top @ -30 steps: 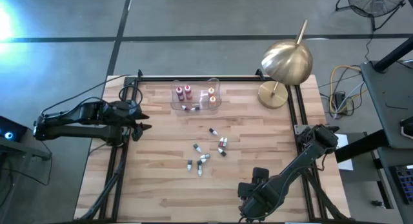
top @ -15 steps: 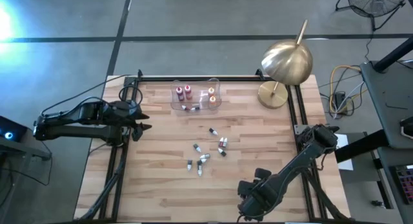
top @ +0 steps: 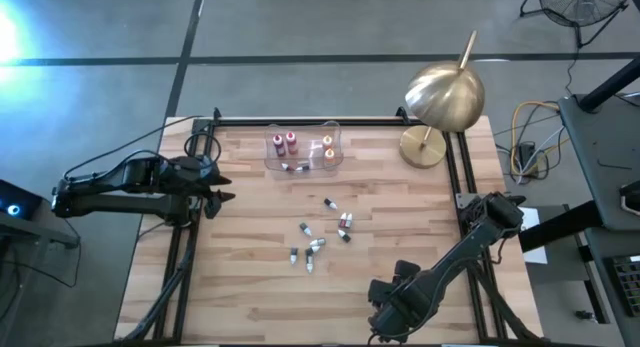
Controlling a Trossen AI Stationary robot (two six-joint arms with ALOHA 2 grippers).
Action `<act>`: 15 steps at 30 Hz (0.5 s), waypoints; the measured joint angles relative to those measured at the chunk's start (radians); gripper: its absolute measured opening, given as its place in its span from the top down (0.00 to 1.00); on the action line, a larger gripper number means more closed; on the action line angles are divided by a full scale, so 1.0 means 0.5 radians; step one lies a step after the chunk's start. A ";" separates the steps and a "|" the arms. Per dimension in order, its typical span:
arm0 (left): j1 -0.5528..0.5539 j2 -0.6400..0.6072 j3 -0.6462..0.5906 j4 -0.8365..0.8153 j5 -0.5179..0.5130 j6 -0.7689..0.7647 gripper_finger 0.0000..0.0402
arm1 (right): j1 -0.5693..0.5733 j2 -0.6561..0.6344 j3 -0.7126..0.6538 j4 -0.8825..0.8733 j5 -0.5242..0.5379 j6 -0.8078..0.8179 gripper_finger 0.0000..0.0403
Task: Pick & Place food coloring
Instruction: Put the large green food coloring bottle into the transparent bin
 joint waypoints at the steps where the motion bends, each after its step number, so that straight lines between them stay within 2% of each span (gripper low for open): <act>1: -0.001 0.000 0.000 0.000 0.000 0.000 0.46 | 0.000 0.000 0.000 0.000 0.015 0.000 0.52; 6: 0.000 0.000 0.000 0.001 0.000 -0.001 0.46 | -0.007 0.000 0.000 0.002 0.031 0.001 0.54; 15: 0.000 0.000 0.000 0.001 0.000 0.000 0.46 | -0.008 0.000 0.000 0.003 0.041 0.001 0.66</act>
